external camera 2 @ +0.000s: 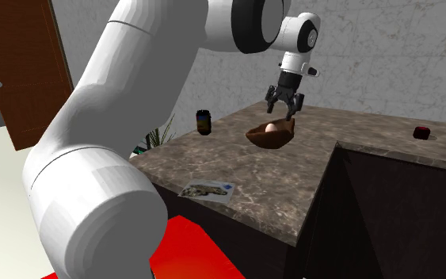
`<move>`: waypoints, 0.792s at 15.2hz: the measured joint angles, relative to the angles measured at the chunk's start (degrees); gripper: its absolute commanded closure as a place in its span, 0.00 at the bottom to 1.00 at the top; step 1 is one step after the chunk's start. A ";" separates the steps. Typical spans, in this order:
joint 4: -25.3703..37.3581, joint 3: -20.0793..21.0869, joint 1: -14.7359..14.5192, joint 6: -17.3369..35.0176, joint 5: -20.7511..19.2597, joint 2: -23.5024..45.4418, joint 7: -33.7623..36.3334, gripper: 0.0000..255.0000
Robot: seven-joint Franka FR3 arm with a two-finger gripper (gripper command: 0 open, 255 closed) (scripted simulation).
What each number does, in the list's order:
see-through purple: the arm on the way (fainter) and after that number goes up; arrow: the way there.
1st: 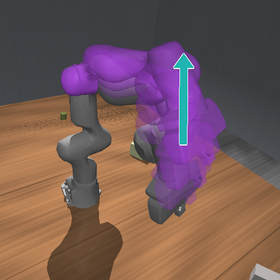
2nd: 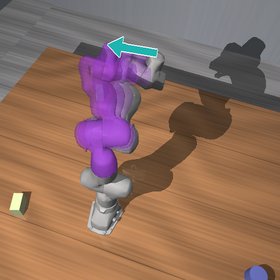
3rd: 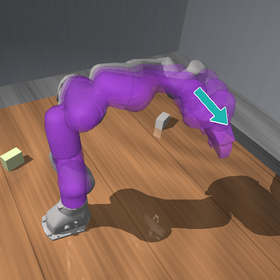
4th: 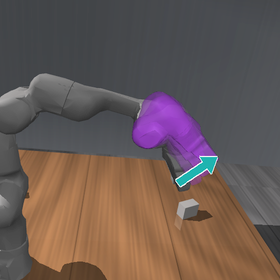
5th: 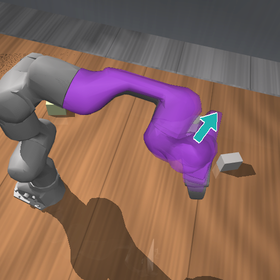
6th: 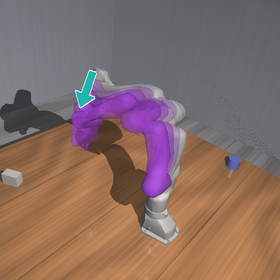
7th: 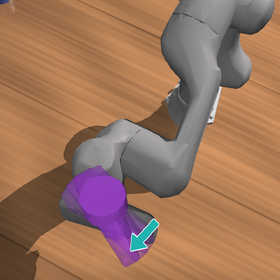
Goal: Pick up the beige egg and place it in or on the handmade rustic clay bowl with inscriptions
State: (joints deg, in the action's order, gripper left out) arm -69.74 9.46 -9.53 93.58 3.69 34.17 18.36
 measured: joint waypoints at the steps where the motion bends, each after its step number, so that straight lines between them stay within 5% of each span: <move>1: 0.00 0.00 0.00 0.00 0.00 0.00 0.00 0.00; 6: 11.73 -0.15 -0.14 -8.35 -0.39 3.32 0.28 0.00; 12: 12.65 -0.12 -0.22 -9.30 -0.40 3.36 0.43 0.00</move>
